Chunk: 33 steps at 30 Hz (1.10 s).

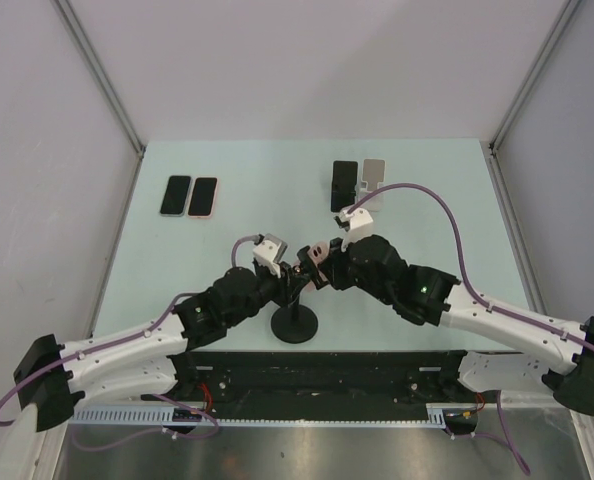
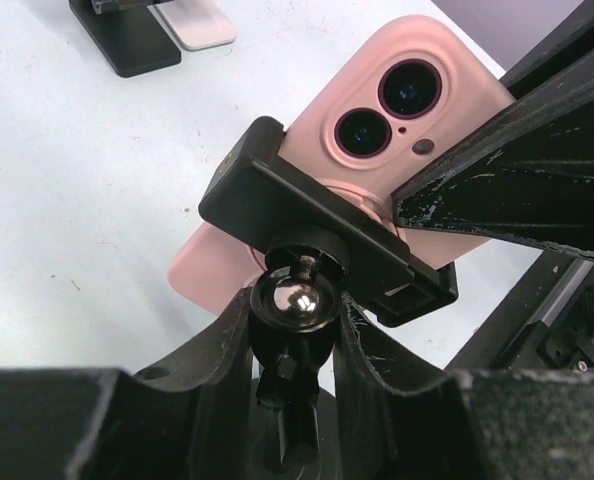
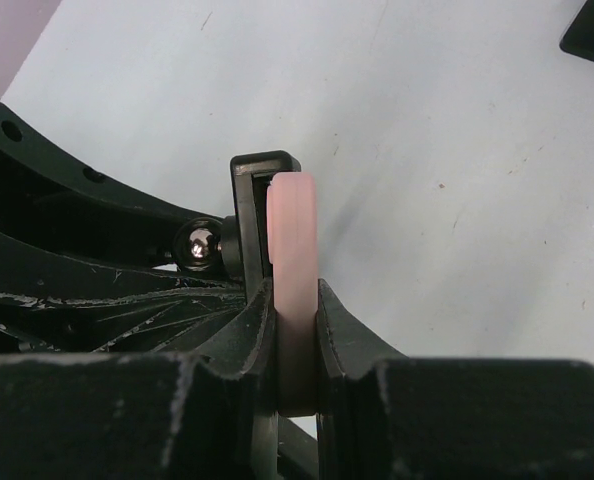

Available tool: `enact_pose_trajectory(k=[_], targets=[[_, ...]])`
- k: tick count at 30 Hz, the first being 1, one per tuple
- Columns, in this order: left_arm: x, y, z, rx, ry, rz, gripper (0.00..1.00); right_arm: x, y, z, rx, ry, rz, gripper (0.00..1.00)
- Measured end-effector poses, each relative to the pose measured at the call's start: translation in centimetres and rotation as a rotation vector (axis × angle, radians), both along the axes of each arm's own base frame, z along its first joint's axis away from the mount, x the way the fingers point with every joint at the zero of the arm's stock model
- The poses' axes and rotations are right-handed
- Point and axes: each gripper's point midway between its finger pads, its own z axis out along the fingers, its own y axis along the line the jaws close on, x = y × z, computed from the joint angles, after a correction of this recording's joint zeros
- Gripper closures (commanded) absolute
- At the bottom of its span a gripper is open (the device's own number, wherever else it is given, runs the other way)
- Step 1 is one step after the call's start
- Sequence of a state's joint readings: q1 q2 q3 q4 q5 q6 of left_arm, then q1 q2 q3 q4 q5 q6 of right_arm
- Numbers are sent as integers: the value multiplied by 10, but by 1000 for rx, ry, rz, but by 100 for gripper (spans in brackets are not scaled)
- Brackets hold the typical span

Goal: Remove the phone from the phone stand

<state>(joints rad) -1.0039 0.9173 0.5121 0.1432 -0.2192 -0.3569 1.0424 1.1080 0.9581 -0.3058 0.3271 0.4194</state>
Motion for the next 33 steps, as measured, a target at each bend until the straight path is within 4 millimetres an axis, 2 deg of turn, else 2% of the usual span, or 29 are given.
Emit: enact_pose_trajectory(k=[18, 24, 26, 27, 30, 32, 33], targets=[[-7, -7, 6, -23, -33, 8, 100, -1, -10, 5, 36, 36, -30, 100], [-12, -8, 1, -23, -34, 13, 100, -4, -12, 0, 24, 56, -31, 100], [-16, -8, -6, -8, -22, 4, 100, 5, -16, 6, 45, 38, -80, 100], [-18, -3, -16, 24, -6, 11, 100, 16, -25, 13, 43, 9, -134, 100], [-15, 9, -20, 29, -8, 59, 100, 46, -76, 23, -10, -63, -345, 100], [-12, 13, -20, 36, -13, 84, 100, 53, -97, 27, -40, -91, -422, 100], [-12, 13, -20, 37, -13, 87, 100, 53, -99, 27, -47, -96, -431, 100]])
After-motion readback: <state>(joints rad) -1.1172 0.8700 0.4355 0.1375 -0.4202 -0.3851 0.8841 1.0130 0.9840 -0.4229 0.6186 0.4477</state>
